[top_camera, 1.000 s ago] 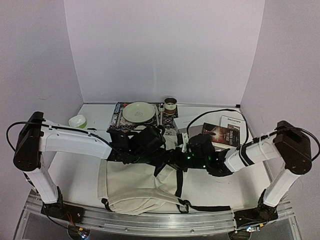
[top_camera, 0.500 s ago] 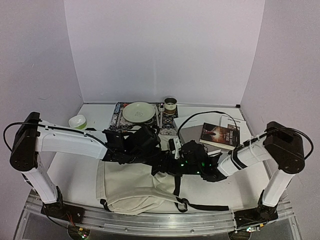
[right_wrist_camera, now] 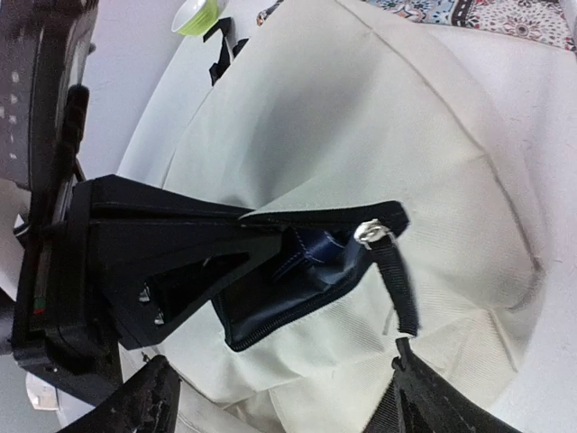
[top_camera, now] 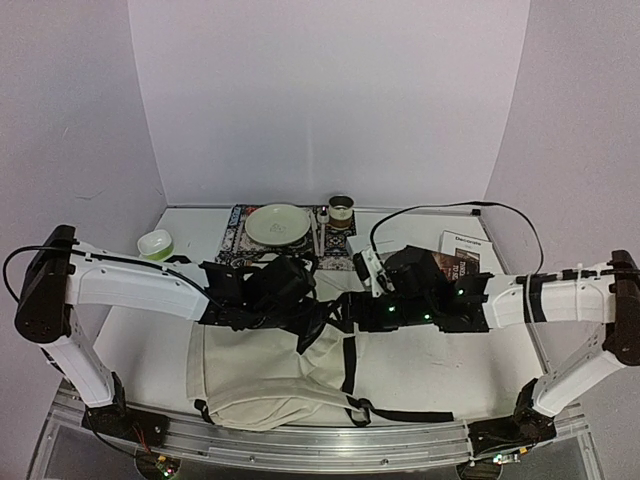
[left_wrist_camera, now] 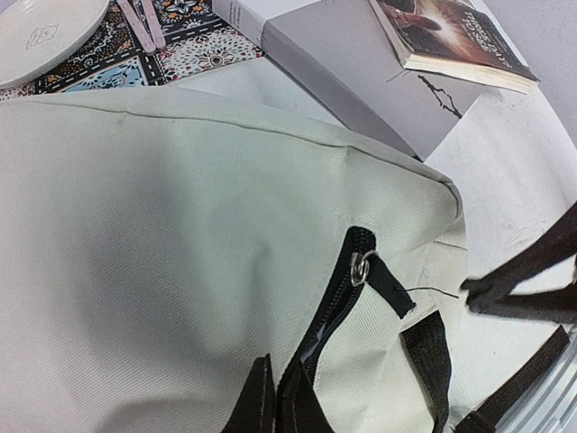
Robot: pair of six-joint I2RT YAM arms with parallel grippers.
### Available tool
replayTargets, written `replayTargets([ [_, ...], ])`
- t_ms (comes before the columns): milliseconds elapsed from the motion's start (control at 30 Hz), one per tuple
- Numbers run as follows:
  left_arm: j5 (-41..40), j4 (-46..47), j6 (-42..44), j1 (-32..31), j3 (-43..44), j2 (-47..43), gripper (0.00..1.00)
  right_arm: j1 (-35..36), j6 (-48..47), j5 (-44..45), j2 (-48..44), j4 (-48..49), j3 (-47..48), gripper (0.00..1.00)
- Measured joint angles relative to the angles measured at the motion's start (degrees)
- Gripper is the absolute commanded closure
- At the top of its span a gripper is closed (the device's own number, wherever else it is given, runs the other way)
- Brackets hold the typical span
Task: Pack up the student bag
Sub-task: Place the card case in the pocket on the back of the bag, then hold the pocket on the back of the student bag.
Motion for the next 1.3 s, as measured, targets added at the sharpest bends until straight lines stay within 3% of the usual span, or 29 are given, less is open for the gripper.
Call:
replayTargets([
  [300,1.2,1.1,4.5,0.0,-2.9,-1.7,1.0,-9.3,-2.2,-0.6,-1.3,-9.6,4.6,0.08],
  [633,3.5,4.5,7.5,0.2,-5.4,-2.9,1.0,-11.9,-0.7,-6.0,11.5,-8.4,9.7,0.12],
  [767,3.8,6.0,7.9,0.2,-6.4,-3.1,1.0,-12.1,1.1,-10.4,14.9,-5.9,9.7,0.3],
  [933,4.0,6.9,7.9,0.3,-6.8,-3.1,0.98,-12.2,4.0,-14.3,15.6,-1.4,8.9,0.66],
  [1033,4.1,7.4,7.9,0.3,-7.1,-3.0,0.9,-12.3,4.7,-15.4,15.5,0.7,7.5,0.83],
  [1200,4.6,8.9,7.6,0.1,-7.3,-2.8,0.73,-12.4,6.2,-15.8,14.6,1.9,5.8,0.98],
  [1300,4.3,9.8,7.6,-0.5,-7.3,-2.8,0.61,-12.4,6.5,-15.7,13.1,1.9,5.3,1.0],
])
